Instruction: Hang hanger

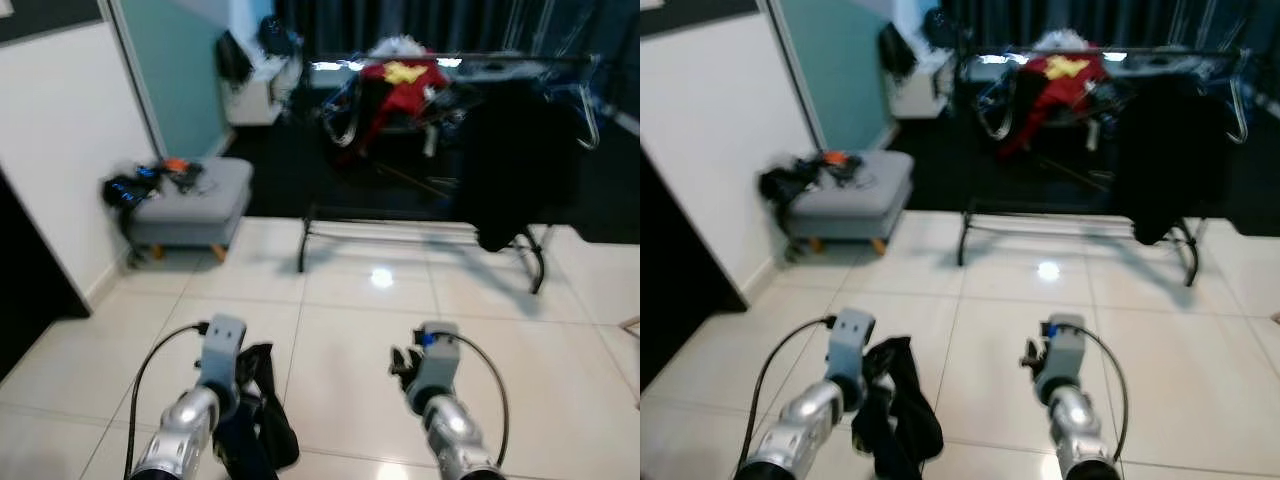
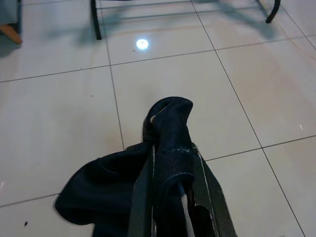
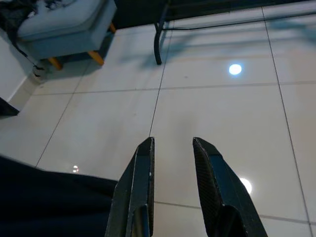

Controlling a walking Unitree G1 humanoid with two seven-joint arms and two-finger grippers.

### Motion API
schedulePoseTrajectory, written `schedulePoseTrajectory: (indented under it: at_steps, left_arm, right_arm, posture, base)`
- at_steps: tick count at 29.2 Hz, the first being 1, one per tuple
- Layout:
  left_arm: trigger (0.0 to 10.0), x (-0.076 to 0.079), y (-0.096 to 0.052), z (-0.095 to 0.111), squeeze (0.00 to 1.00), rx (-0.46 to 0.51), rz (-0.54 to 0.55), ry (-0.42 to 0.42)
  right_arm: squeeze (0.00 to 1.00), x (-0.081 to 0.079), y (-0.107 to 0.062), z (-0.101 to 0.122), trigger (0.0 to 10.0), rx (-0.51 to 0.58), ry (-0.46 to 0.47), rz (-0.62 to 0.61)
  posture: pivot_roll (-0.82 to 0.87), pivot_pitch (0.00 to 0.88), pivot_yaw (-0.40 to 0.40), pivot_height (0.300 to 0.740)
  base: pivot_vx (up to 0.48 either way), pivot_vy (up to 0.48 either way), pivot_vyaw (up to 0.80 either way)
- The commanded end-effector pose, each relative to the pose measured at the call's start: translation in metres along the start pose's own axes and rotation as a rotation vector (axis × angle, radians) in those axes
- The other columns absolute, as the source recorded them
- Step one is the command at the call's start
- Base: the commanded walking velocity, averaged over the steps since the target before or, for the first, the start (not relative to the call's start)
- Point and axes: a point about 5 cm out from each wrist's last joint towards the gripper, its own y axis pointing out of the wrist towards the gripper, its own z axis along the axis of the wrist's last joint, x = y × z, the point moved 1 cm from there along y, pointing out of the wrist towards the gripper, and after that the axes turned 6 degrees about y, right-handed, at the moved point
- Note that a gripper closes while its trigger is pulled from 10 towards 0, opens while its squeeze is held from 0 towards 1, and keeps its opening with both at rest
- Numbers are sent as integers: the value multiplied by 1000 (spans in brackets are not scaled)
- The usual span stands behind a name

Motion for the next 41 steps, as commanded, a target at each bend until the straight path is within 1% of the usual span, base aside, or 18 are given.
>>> schedulePoseTrajectory:
  at_steps: [1, 3, 11, 21, 23, 26, 29, 34, 36, 38, 40, 41]
  left_arm:
    - [10000, 0, 2, 4, 0, 19, 5, -3]
    - [10000, 0, 2, 5, 0, 20, 8, -2]
    - [10000, -3, 4, 10, 0, 35, 34, -1]
    - [10000, -5, 7, 18, 0, 58, 46, 12]
    - [10000, -8, 9, 23, 0, 66, 59, 19]
    - [10000, -10, 10, 24, 0, 69, 66, 20]
    - [10000, -17, 10, 26, 0, 71, 95, 13]
    - [10000, -18, 9, 25, 0, 66, 101, 5]
    - [10000, -21, 9, 24, 0, 60, 107, -2]
    - [10000, -21, 9, 24, 0, 60, 107, -2]
    - [10000, -28, 8, 20, 0, 44, 132, 1]
    - [10000, -28, 8, 20, 0, 44, 132, 1]
  right_arm:
    - [0, 5, 0, 1, 10000, 0, 4, -14]
    - [0, 5, 0, 1, 10000, 1, 4, -14]
    - [0, 5, 1, 5, 10000, 8, -15, -2]
    - [0, 4, 1, 6, 10000, 14, -3, -4]
    - [0, 1, 3, 7, 10000, 11, -2, 8]
    - [0, -1, 4, 7, 10000, 9, -3, 13]
    - [0, -5, 6, 7, 10000, 2, -6, 27]
    - [0, -6, 7, 9, 10000, 7, -3, 28]
    - [0, -10, 10, 14, 10000, 23, 19, 33]
    - [0, -10, 10, 14, 10000, 23, 19, 33]
    - [0, -18, 12, 13, 10000, 14, -3, 55]
    - [0, -18, 12, 13, 10000, 14, -3, 55]
  posture:
    - [-37, 0, 74, 740]
    - [-37, 0, 70, 740]
    - [-39, 0, 64, 740]
    - [-38, 0, 61, 740]
    - [-22, 0, 40, 740]
    - [-19, 0, 37, 740]
    - [-14, 0, 45, 740]
    - [-12, 0, 53, 740]
    - [-8, 0, 40, 740]
    - [-8, 0, 40, 740]
    - [-12, 0, 40, 740]
    - [-12, 0, 40, 740]
  base:
    - [345, 0, -550]
    - [341, 0, -550]
    - [341, 0, 0]
    - [341, 0, 0]
    - [341, 0, 0]
    - [341, 0, 0]
    - [340, 0, 0]
    - [342, 0, 0]
    - [339, 0, 0]
    - [341, 0, 0]
    - [341, 0, 0]
    - [341, 0, 0]
